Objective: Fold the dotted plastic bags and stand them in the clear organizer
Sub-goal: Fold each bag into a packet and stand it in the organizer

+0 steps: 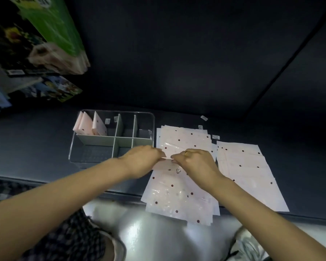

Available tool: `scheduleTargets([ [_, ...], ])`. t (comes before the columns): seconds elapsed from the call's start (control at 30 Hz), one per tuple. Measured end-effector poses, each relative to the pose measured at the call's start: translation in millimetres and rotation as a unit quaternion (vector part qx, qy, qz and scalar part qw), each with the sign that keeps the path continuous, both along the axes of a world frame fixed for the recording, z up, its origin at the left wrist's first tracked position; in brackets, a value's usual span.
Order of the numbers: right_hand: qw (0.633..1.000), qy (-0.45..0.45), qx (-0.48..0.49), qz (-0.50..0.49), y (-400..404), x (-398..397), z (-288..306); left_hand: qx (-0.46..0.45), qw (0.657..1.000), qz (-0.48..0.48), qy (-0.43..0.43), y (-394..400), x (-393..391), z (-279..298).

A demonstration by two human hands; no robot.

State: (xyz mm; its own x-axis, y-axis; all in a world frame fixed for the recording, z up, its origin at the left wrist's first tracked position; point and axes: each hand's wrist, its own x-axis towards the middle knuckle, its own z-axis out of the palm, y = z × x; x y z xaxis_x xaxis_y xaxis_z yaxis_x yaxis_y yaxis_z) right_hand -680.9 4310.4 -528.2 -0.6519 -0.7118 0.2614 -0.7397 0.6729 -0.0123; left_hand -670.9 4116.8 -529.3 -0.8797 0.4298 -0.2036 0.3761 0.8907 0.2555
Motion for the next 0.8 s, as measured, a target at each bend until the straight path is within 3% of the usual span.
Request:
scheduleTargets([
  [0.1,0.999,-0.041,-0.028,0.009,-27.7,0.2,21.5,0.067,0.996,0.029,-0.046,-38.4,4.4,26.3],
  [0.17,0.985,-0.15,-0.085,-0.016,-48.9,-3.6,35.7,0.188,0.973,0.1,-0.086,-64.4,5.6,34.5],
  [0.27,0.911,-0.314,-0.259,-0.065,-72.6,-17.8,50.5,0.336,0.91,0.196,-0.144,-99.7,10.9,37.7],
  [0.37,0.853,-0.402,-0.317,-0.099,-94.8,-36.6,54.4,0.37,0.881,0.245,-0.165,-125.4,5.6,29.4],
  [0.43,0.844,-0.42,-0.313,-0.113,-111.1,-49.4,51.6,0.354,0.884,0.282,-0.115,-140.2,-5.9,20.8],
  [0.53,0.858,-0.379,-0.317,-0.139,-139.4,-70.1,43.8,0.175,0.928,0.328,0.005,-164.1,-22.3,3.2],
  [0.6,0.883,-0.338,-0.291,-0.149,-161.0,-82.6,36.4,0.1,0.937,0.335,0.0,-176.6,-27.5,-9.7],
  [0.8,0.962,-0.202,-0.129,-0.134,-222.8,-96.5,9.4,0.039,0.938,0.34,-0.059,-197.4,-27.2,-37.9],
])
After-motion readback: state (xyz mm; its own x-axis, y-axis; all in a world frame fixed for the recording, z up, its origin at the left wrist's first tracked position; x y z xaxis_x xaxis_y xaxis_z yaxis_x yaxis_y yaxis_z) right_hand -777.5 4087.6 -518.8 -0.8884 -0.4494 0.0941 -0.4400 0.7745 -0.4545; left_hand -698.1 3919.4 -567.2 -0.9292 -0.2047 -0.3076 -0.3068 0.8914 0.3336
